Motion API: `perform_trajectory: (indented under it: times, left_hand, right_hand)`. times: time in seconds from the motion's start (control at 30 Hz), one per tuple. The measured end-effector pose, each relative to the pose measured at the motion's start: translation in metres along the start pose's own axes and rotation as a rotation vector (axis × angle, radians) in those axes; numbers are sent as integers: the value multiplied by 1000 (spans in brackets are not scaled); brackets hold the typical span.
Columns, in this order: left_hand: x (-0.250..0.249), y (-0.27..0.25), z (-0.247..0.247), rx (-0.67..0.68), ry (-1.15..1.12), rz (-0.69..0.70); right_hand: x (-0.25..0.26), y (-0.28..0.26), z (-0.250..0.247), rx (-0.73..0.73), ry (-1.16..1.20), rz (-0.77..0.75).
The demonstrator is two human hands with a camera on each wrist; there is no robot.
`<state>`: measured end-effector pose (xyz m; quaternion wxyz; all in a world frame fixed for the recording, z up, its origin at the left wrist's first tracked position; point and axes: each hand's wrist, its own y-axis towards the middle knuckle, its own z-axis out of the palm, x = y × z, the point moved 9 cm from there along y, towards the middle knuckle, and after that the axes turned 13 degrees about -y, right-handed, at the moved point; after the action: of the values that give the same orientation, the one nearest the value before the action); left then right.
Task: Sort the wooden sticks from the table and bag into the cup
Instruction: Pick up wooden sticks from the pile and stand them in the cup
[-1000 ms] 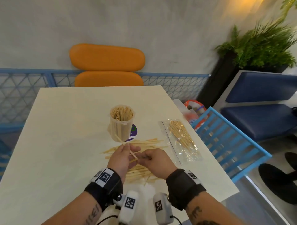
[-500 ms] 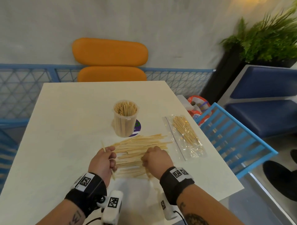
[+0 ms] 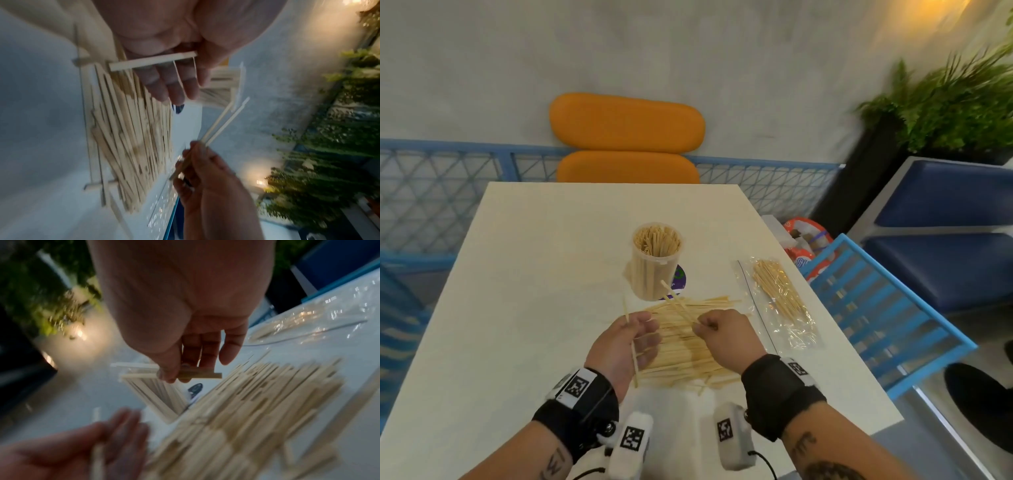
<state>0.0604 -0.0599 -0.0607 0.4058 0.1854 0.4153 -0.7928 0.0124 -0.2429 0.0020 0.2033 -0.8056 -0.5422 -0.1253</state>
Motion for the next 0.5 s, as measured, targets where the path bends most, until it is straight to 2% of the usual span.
perform_trajectory:
  times: [0.1, 0.17, 0.33, 0.5]
  left_hand:
    - [21, -3, 36, 140, 16, -70]
    - [31, -5, 54, 178, -17, -90]
    - [39, -7, 68, 157, 66, -83]
    - [27, 0, 55, 69, -37, -53]
  right_hand:
    - [8, -5, -1, 19, 139, 11]
    - [8, -8, 4, 28, 229, 40]
    - [0, -17, 6, 13, 283, 4]
    - [-17, -26, -4, -52, 73, -18]
